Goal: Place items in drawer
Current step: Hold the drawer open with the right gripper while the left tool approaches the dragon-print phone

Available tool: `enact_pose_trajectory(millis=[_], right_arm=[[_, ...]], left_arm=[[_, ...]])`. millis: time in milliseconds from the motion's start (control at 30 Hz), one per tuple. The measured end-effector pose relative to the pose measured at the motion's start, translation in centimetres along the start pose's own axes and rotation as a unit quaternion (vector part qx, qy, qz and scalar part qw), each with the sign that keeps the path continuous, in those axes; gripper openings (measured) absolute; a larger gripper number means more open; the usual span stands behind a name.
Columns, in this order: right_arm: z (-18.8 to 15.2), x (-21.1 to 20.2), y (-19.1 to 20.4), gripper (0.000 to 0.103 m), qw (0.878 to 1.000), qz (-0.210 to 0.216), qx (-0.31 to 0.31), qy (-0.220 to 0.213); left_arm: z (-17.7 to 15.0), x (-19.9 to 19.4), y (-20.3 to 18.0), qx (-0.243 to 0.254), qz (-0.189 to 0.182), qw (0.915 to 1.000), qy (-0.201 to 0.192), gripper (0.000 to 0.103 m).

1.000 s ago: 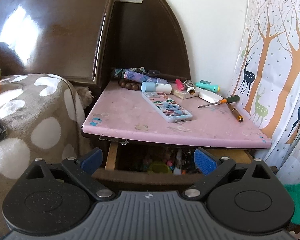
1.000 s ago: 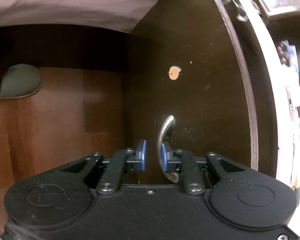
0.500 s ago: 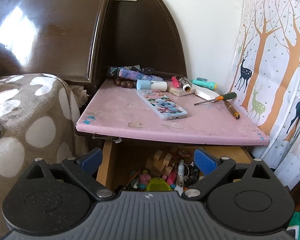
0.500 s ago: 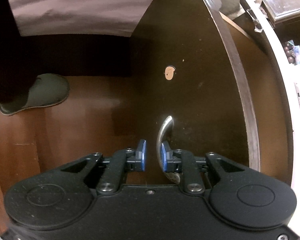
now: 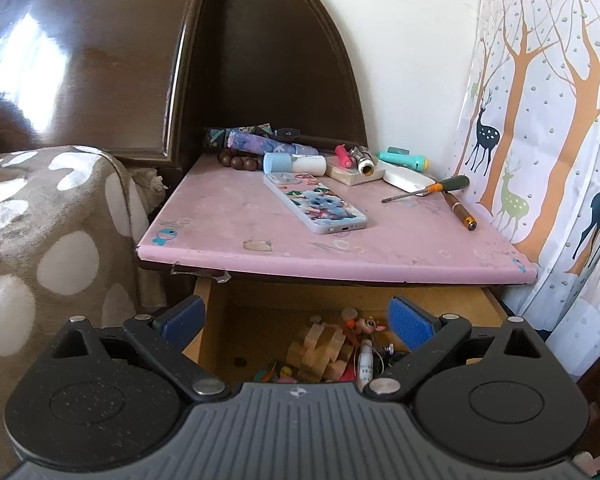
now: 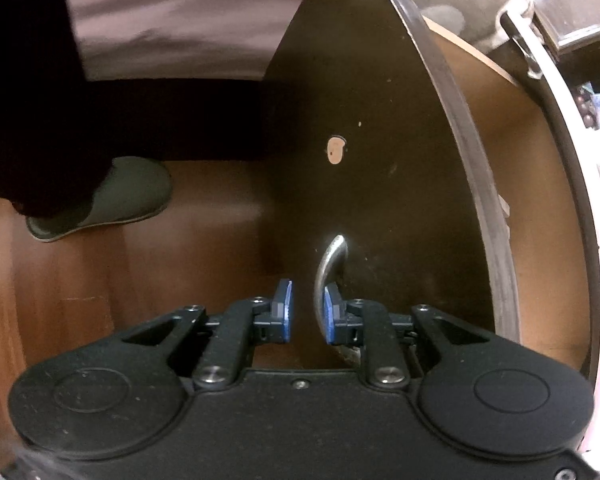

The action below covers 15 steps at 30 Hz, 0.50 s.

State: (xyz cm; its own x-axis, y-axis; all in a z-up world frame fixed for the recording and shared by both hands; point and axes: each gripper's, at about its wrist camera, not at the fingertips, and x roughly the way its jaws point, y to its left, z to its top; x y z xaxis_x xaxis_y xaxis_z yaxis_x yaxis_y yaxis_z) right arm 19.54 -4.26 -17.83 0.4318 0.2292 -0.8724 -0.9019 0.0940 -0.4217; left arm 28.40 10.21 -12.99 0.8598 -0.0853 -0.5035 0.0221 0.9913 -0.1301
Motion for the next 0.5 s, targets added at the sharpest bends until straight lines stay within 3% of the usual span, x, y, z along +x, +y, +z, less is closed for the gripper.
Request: enact_pose_trajectory(millis=[500], right_arm=[[-1.5, -0.9, 3.2, 0.019, 0.999, -0.016, 0.033, -0.025]], left_arm=[[0.0, 2.5, -2.9, 0.025, -0.008, 0.9995, 0.017, 0.099]])
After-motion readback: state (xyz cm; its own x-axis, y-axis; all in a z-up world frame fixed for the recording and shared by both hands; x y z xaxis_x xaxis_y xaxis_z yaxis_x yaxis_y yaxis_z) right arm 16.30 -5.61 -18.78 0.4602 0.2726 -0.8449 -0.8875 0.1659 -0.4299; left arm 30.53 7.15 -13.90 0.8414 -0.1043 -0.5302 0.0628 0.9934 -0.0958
